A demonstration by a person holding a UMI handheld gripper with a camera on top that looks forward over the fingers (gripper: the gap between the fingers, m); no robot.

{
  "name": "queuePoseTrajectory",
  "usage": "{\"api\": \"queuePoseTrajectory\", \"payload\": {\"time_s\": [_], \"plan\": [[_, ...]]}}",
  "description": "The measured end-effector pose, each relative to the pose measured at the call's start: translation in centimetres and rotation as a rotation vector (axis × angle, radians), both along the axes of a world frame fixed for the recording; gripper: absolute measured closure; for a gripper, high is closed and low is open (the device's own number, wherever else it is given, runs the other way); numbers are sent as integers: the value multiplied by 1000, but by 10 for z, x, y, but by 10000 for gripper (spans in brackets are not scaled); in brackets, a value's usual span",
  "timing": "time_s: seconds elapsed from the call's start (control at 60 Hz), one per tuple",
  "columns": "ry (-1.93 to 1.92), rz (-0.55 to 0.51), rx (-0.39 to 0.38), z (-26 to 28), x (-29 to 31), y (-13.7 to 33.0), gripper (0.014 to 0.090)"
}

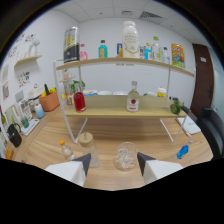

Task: Make me a cup of Mount Fuji.

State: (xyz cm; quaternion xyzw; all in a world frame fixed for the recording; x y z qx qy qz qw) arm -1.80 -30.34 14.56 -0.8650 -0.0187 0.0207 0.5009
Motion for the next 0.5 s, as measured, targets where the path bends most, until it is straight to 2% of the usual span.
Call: {"api": "queuePoseTrajectory", "payload": {"time_s": [0.067,0.15,0.4,0.5], "plan": [[-17,-35,-35,14,19,-6,190],[-34,-40,-9,55,34,0,192],[3,-34,213,220,41,66,193],[10,-36,302,263,45,106,193]]}}
